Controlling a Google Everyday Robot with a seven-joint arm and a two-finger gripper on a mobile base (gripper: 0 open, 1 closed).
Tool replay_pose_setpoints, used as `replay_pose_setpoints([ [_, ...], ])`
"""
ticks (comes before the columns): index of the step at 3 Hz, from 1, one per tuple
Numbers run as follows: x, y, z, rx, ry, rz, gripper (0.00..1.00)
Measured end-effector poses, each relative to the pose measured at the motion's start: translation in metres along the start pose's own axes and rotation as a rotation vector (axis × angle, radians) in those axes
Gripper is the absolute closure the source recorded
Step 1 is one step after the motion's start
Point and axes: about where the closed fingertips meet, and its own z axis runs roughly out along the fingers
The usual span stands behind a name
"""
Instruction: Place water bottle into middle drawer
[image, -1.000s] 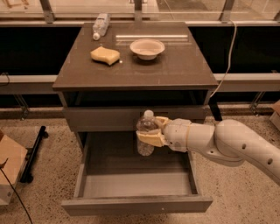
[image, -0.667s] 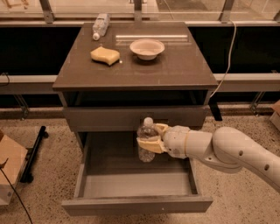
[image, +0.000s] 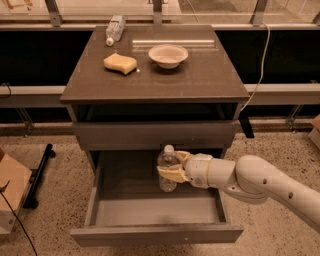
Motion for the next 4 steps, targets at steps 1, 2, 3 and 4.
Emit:
replay_pose_setpoints([
  [1,0.013,0.003,0.007,0.012,0.003,-0.008,1.0],
  [2,0.034,0.003,0.012,0.031,-0.011,-0.005,1.0],
  [3,0.055,0.0,0.015,0.045,-0.023,-0.002,1.0],
  [4,0.078,-0.003,0.019,0.063,-0.031,0.006,1.0],
])
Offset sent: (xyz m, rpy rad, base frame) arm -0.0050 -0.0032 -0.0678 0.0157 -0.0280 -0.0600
